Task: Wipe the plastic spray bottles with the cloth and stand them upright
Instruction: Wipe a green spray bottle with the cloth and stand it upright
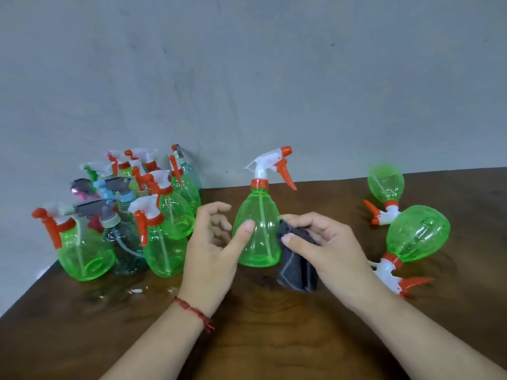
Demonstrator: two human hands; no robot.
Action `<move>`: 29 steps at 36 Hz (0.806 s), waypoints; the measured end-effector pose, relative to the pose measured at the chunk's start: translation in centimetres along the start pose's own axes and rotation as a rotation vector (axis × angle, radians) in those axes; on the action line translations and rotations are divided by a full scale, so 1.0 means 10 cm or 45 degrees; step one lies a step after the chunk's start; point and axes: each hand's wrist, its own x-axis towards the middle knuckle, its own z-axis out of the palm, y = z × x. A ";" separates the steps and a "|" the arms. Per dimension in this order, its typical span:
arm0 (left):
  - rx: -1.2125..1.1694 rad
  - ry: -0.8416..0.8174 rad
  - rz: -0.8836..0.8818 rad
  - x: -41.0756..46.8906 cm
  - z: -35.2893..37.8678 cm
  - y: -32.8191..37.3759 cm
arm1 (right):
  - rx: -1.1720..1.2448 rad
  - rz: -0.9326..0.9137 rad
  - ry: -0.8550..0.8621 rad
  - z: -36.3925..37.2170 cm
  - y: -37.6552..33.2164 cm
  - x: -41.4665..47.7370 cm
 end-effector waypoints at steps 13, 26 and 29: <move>0.091 -0.020 -0.185 -0.44 -0.71 0.38 | -0.178 -0.112 -0.038 0.71 -0.28 -0.28; 0.310 0.213 -0.203 -0.89 -2.24 0.17 | -0.240 0.004 -0.452 2.25 -0.24 -0.51; 0.360 0.179 -0.222 -0.79 -2.57 0.05 | -0.192 0.059 -0.482 2.60 -0.14 -0.44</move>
